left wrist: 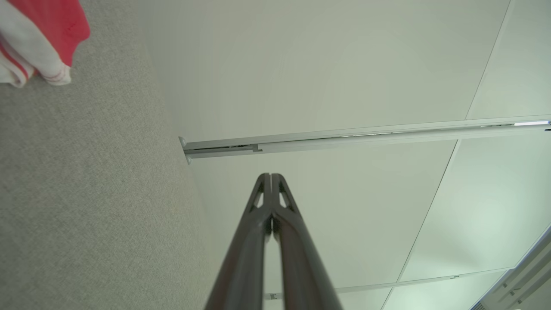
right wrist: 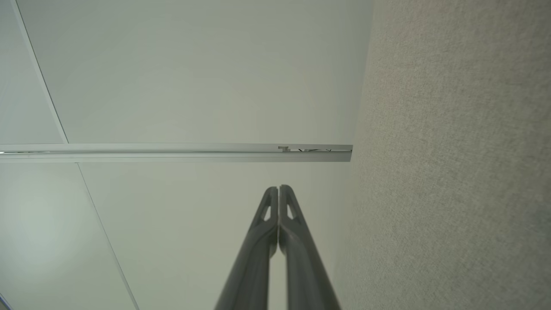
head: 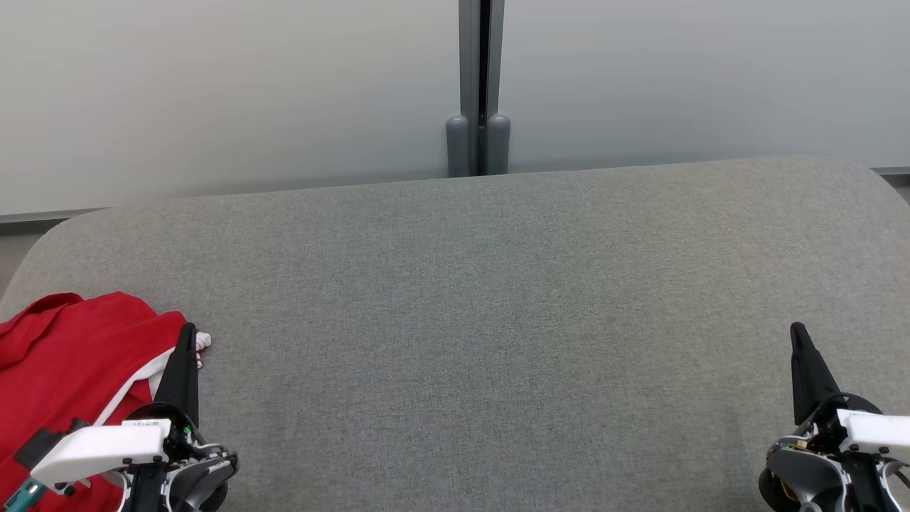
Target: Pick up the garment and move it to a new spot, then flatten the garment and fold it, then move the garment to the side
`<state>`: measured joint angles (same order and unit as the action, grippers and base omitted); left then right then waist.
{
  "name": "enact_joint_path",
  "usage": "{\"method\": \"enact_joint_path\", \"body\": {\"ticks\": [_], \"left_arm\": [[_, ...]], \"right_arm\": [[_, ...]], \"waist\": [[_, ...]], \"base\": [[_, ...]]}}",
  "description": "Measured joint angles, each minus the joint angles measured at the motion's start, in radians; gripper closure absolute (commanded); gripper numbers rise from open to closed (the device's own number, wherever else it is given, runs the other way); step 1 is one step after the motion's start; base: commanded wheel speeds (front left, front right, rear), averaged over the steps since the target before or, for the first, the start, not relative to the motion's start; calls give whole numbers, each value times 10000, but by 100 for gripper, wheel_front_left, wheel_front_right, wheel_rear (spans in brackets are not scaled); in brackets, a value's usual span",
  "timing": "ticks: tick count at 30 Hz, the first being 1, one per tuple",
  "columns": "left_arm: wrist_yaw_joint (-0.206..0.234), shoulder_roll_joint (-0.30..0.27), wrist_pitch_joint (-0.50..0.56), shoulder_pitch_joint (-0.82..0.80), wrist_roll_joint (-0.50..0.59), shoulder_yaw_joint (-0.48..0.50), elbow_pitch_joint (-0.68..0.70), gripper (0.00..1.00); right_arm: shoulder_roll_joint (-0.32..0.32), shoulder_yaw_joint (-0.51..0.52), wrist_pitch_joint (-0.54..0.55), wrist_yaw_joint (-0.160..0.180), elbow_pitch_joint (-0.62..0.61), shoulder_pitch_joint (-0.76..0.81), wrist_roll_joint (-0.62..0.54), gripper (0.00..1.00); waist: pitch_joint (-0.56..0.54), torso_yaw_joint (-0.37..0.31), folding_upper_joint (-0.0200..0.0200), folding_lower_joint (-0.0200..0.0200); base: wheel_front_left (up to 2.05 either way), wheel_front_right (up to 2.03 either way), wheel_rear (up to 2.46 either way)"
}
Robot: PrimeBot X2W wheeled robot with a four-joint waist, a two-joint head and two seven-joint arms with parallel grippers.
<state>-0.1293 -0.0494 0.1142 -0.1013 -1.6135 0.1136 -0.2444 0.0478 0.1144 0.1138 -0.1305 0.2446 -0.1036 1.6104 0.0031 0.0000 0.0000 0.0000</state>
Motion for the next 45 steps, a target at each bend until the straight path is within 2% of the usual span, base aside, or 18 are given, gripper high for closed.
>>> {"method": "enact_joint_path", "body": {"ticks": [45], "left_arm": [[0, 0, 0, 0, 0, 0, 0, 100]], "right_arm": [[0, 0, 2, 0, 0, 0, 0, 100]], "waist": [[0, 0, 0, 0]], "base": [[0, 0, 0]]}}
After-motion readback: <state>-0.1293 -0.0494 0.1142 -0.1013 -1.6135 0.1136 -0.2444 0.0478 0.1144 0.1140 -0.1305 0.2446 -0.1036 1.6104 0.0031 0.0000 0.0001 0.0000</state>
